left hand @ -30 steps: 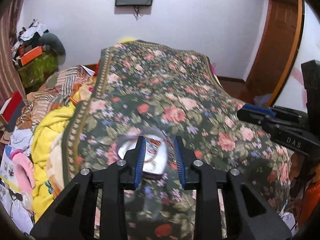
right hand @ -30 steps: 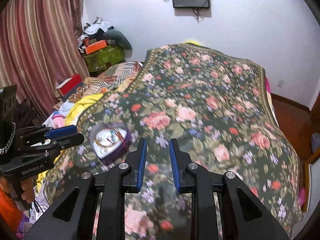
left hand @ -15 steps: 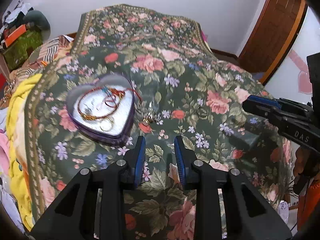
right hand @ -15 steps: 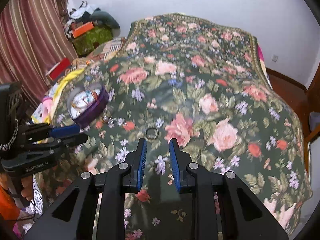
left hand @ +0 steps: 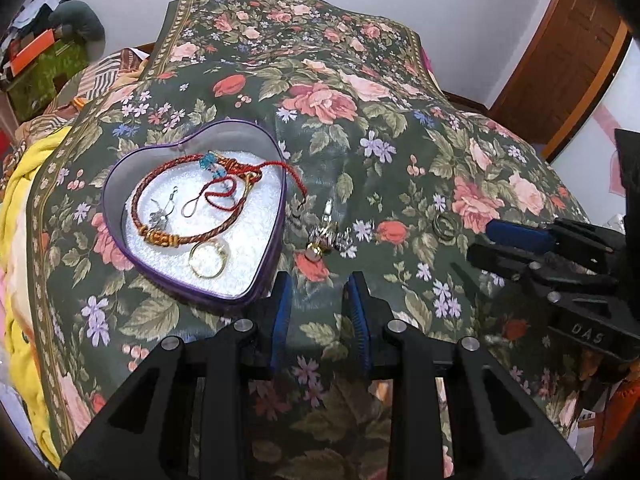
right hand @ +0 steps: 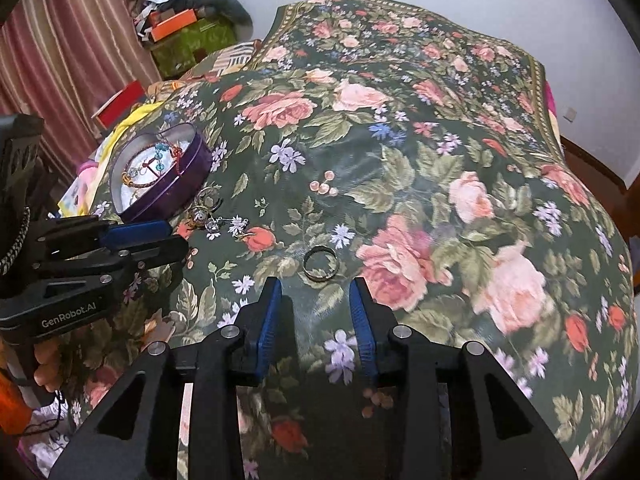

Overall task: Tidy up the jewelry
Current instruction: 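Grasp the gold earring with the left gripper while the right moves toward the dark ring, then lower the gold earring into the tin and open the left gripper, then grasp the dark ring on the bedspread with the right gripper, then carry the dark ring into the tin and open the right gripper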

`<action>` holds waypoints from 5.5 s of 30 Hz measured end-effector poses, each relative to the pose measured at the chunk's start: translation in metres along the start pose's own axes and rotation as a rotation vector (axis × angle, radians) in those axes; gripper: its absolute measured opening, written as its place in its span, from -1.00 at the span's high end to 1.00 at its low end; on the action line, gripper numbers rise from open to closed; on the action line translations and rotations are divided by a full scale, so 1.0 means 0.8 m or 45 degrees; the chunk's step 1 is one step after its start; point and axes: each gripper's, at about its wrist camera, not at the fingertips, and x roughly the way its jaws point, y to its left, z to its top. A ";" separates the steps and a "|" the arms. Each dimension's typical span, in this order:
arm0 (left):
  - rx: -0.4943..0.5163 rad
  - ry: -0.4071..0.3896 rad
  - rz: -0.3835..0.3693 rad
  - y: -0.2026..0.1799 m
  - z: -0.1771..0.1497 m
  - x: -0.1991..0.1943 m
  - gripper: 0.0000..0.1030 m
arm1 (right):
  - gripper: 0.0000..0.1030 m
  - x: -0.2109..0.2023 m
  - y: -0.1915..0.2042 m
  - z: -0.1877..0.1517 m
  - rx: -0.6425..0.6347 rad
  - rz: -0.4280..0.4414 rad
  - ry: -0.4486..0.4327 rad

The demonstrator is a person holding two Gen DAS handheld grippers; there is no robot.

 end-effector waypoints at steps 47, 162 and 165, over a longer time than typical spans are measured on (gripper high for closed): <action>0.026 -0.232 0.042 -0.002 0.008 -0.094 0.85 | 0.66 -0.057 0.036 0.044 0.017 0.062 -0.230; -0.074 -0.211 0.029 0.097 0.028 -0.078 0.85 | 0.60 0.031 0.136 0.081 -0.208 0.194 -0.141; -0.070 -0.224 0.039 0.095 0.028 -0.086 0.85 | 0.60 0.022 0.135 0.081 -0.207 0.188 -0.157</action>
